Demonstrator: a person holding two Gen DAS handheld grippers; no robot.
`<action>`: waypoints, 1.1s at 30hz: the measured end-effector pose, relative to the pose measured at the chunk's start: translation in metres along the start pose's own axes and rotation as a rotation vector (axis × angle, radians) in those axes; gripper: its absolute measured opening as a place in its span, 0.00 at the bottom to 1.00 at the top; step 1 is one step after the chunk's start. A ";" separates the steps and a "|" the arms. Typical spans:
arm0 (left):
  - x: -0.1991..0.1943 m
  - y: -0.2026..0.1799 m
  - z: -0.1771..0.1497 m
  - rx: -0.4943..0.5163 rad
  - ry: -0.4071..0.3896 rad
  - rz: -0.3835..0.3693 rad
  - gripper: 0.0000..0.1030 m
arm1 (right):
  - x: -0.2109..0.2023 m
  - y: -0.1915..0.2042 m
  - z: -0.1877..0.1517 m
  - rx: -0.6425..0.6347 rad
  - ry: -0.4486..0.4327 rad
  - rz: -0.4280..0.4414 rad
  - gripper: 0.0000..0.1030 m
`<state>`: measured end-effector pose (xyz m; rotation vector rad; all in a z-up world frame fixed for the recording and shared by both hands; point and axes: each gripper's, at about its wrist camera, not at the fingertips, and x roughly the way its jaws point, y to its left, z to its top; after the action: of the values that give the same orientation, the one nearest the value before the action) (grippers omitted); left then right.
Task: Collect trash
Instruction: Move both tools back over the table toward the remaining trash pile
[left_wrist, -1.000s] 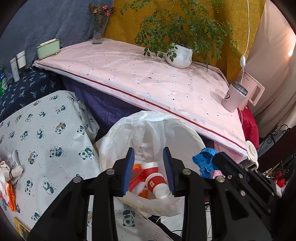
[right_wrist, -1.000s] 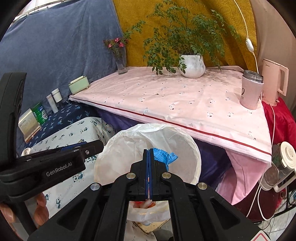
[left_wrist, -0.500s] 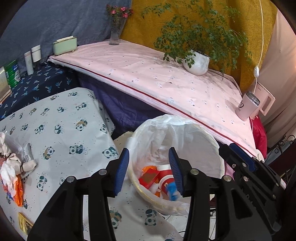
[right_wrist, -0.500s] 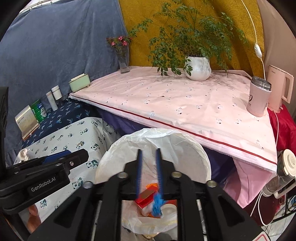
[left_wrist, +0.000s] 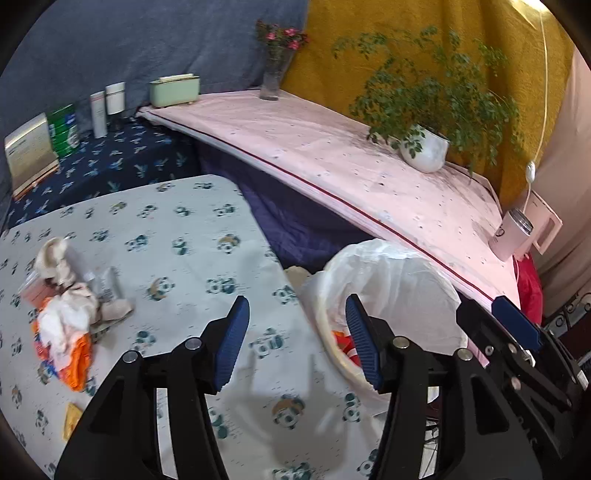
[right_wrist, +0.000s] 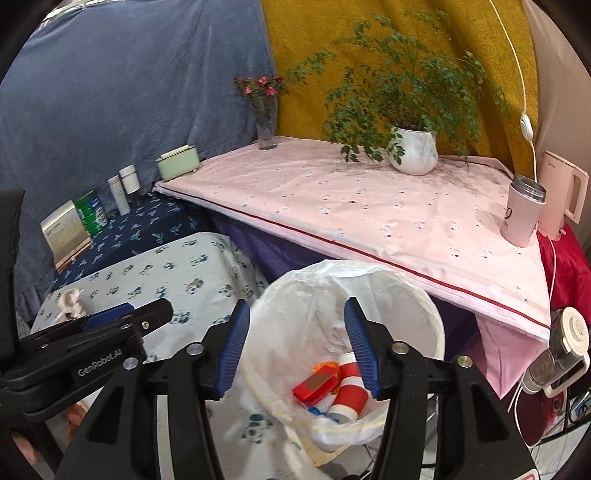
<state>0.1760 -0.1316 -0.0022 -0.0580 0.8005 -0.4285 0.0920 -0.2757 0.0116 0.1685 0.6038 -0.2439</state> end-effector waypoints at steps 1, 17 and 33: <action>-0.004 0.005 -0.001 -0.006 -0.005 0.007 0.51 | -0.003 0.007 -0.001 -0.011 0.001 0.002 0.57; -0.073 0.112 -0.043 -0.147 -0.036 0.191 0.61 | -0.034 0.103 -0.029 -0.119 0.066 0.113 0.63; -0.107 0.218 -0.084 -0.290 -0.011 0.355 0.76 | -0.025 0.198 -0.076 -0.245 0.164 0.234 0.63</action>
<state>0.1276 0.1184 -0.0336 -0.1847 0.8385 0.0255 0.0858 -0.0642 -0.0190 0.0211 0.7642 0.0723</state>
